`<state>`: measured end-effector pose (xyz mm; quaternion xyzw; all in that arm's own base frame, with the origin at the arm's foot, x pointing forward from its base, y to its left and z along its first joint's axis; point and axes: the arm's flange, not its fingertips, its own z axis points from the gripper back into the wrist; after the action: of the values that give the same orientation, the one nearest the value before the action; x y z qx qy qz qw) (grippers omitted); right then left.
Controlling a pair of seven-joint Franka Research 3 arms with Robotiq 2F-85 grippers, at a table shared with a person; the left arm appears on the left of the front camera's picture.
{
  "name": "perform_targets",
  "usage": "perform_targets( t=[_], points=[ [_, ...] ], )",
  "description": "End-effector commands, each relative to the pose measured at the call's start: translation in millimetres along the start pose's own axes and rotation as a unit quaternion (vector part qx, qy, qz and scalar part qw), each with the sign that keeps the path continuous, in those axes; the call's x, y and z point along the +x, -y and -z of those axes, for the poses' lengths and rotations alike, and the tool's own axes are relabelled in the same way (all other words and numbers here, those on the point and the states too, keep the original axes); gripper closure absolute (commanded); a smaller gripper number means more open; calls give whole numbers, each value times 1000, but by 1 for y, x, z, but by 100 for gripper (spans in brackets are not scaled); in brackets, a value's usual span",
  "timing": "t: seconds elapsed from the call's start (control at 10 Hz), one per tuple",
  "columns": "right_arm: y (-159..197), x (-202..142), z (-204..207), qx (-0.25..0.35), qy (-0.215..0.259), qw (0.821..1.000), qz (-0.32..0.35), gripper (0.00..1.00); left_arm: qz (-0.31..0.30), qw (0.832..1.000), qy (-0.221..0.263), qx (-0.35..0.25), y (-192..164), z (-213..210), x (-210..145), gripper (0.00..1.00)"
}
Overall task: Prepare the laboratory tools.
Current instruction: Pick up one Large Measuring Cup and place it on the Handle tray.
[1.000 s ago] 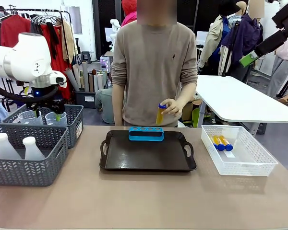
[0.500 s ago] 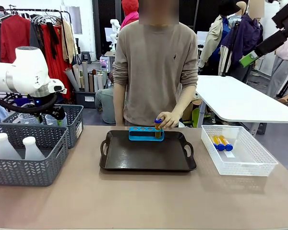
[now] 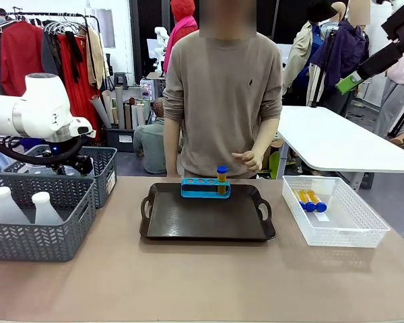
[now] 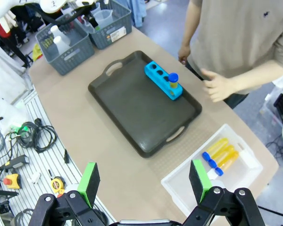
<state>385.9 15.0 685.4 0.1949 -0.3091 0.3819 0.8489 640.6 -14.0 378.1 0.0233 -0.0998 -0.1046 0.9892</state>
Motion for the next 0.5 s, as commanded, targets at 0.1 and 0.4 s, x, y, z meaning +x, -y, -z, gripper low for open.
perform_targets(
  t=[0.1, 0.4],
  points=[
    [-1, 2, -1, 2, 4, 1000, 4, 0, 5, 1000, 4, 8, -5, -8, 3, 83],
    [-1, 2, -1, 2, 4, 1000, 4, 0, 3, 1000, 3, 10, -7, -12, 2, 100]
  ],
)
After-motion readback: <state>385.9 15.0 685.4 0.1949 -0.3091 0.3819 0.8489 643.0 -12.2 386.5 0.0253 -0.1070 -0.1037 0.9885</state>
